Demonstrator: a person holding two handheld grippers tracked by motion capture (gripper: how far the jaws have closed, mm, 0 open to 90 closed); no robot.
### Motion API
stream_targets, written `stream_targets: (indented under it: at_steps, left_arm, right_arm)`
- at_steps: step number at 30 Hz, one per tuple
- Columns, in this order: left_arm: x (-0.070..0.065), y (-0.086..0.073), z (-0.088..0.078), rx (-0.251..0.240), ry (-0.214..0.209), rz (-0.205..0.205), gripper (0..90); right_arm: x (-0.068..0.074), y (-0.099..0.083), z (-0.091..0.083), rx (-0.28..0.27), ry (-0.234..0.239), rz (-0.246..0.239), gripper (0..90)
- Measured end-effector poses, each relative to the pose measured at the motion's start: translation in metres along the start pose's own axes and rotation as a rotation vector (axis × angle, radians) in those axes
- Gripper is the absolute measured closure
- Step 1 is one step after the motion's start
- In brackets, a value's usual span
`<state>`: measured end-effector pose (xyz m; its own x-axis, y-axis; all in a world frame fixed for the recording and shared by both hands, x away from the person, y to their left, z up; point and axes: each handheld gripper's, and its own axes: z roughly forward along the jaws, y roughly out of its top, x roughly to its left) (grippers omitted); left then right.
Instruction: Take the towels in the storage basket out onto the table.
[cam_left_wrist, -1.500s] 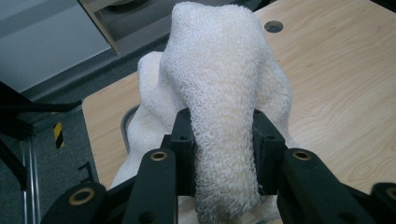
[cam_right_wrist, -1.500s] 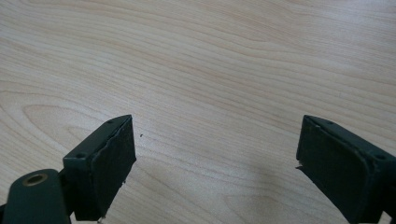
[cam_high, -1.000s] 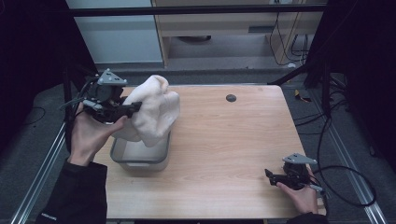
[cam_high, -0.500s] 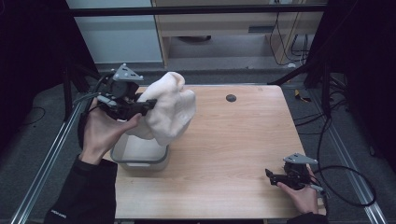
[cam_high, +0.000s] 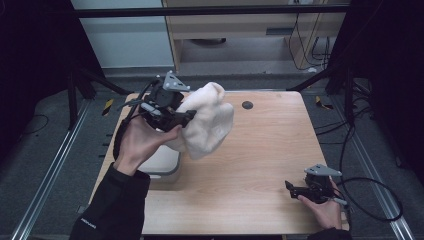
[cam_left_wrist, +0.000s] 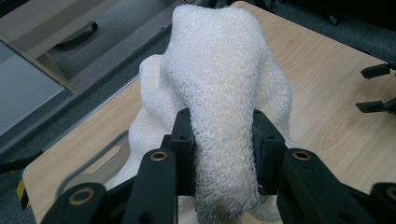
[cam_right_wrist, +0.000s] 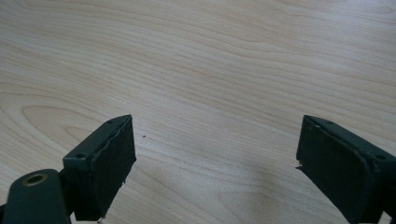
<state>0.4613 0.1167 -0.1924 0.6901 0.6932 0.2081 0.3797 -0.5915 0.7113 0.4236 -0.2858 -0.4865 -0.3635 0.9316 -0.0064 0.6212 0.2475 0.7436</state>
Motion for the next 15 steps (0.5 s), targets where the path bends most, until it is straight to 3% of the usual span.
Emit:
stream_targets:
  at_steps: [15]
  left_arm:
    - [-0.029, 0.013, 0.044, 0.01, -0.056, 0.036, 67.1]
  right_arm:
    - [-0.003, -0.001, -0.001, 0.003, -0.008, -0.003, 11.7]
